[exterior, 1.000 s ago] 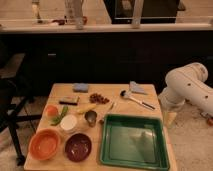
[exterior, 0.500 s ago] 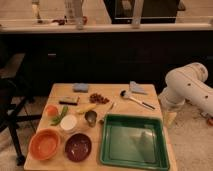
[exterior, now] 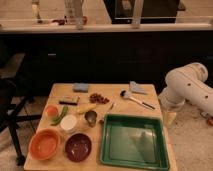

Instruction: Stack bowls into tray

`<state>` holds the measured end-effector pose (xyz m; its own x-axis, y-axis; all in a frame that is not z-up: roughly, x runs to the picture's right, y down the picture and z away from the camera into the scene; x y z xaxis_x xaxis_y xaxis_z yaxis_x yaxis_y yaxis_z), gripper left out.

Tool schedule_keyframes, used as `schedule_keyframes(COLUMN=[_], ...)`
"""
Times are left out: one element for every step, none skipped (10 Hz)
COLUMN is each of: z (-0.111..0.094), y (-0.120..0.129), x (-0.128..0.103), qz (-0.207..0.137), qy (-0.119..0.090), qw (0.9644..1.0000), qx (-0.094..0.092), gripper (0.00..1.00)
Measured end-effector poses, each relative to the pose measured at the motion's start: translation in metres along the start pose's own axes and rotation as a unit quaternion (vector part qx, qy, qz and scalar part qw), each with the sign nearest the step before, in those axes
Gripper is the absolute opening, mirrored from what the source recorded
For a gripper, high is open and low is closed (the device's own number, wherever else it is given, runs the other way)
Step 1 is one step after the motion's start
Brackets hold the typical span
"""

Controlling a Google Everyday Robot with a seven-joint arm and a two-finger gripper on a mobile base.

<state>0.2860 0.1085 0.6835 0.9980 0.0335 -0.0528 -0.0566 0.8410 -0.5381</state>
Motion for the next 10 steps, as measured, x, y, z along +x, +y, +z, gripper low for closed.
schedule_keyframes(z=[0.0,0.0,0.0,0.0,0.0,0.0,0.0,-0.001,-0.002,-0.003], y=[0.0,0.0,0.0,0.0,0.0,0.0,0.001,0.003,0.003,0.003], x=[0.0,0.0,0.0,0.0,0.0,0.0,-0.001,-0.006,-0.02,-0.032], qz=[0.0,0.0,0.0,0.0,0.0,0.001,0.005,0.01,0.012,0.01], qy=[0.0,0.0,0.0,0.0,0.0,-0.001,-0.003,-0.006,-0.013,-0.016], qw=[1.0,1.0,1.0,1.0,1.0,1.0,1.0,0.9999,0.9997,0.9996], qx=[0.0,0.0,0.0,0.0,0.0,0.001,0.005,0.011,0.018,0.022], gripper=[0.8,0.8,0.8,0.8,0.8,0.8,0.8,0.8,0.8,0.8])
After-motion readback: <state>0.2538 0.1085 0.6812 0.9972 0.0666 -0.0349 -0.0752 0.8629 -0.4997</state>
